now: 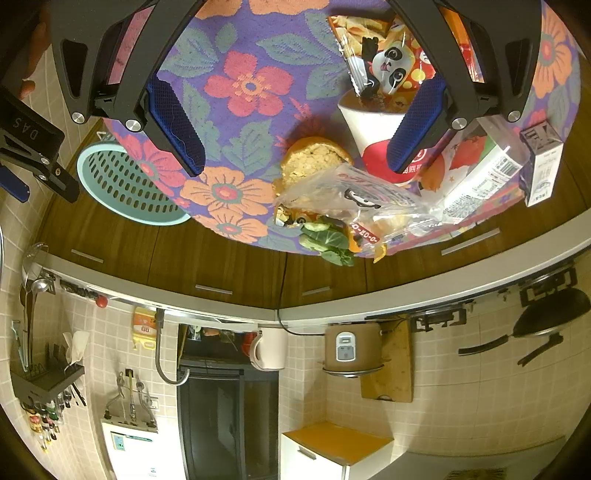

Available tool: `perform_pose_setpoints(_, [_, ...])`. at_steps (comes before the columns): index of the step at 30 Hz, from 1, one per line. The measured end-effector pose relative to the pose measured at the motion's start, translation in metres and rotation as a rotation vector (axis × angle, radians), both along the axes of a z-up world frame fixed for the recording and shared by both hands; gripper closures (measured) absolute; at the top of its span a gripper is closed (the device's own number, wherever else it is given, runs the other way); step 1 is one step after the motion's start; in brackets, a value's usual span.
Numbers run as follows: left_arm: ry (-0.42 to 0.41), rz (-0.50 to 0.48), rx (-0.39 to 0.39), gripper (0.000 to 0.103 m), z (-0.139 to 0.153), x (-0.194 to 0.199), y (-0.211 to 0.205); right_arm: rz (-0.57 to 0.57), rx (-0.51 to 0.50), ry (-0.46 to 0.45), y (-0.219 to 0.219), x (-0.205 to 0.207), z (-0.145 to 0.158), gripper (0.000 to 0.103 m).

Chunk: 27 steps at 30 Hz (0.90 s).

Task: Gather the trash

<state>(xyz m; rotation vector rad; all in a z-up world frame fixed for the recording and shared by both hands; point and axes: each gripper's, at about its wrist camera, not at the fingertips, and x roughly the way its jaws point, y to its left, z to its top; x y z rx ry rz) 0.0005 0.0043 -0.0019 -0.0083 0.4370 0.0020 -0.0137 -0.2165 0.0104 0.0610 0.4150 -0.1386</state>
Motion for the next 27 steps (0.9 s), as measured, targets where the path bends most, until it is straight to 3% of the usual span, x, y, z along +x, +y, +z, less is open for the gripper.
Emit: perform_pose_setpoints(27, [-0.001, 0.0, -0.001, 0.008, 0.0011, 0.0002, 0.0001, -0.002, -0.018, -0.006, -0.0005, -0.0024, 0.0016, 0.007])
